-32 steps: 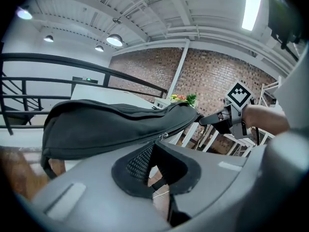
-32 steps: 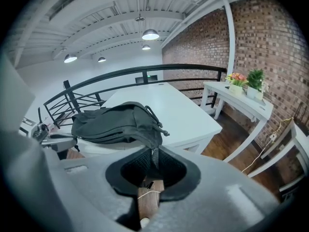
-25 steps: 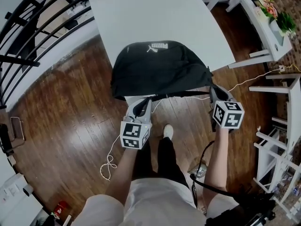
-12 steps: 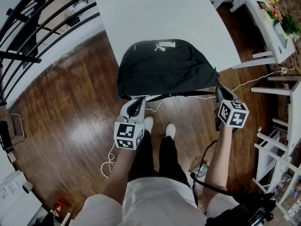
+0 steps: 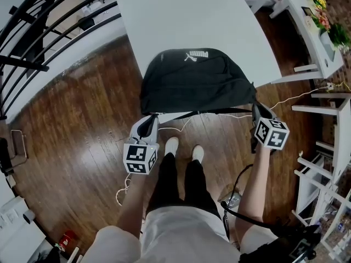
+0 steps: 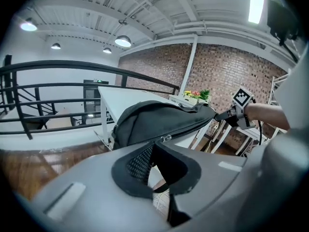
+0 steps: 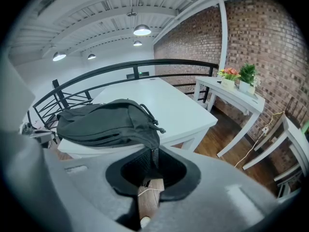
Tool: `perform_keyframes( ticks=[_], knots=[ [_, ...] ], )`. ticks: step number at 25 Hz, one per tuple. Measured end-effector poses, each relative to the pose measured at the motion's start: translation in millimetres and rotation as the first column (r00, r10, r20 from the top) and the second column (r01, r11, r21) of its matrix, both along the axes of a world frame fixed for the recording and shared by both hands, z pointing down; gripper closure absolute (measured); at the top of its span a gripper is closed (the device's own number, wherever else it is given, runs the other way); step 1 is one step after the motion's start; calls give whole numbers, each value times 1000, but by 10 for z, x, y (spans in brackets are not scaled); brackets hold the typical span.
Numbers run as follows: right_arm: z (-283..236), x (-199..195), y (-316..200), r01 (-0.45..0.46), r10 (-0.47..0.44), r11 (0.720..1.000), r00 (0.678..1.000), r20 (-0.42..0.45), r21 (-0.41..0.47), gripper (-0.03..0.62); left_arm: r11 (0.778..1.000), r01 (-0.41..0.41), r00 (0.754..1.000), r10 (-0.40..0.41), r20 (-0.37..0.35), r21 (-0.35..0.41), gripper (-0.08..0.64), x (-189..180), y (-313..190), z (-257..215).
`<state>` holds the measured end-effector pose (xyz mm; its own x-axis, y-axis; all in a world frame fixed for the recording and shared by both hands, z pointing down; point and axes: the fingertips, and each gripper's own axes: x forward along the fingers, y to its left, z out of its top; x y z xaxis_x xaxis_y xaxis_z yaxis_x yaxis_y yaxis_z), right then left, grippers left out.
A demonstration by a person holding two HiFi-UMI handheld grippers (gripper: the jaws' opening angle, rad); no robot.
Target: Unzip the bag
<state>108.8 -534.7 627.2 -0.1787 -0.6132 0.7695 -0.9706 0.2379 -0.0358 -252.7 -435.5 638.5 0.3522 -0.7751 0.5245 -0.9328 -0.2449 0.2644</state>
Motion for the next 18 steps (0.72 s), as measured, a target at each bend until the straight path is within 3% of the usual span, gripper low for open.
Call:
perform_keyframes(
  ticks=[12, 18],
  knots=[
    [58, 30, 18, -28, 28, 1000, 999, -35, 13, 558, 999, 54, 997, -54, 55, 6, 534, -496, 39, -12],
    [135, 60, 15, -55, 62, 996, 993, -99, 74, 550, 999, 39, 999, -39, 16, -3, 518, -459, 5, -41]
  ],
)
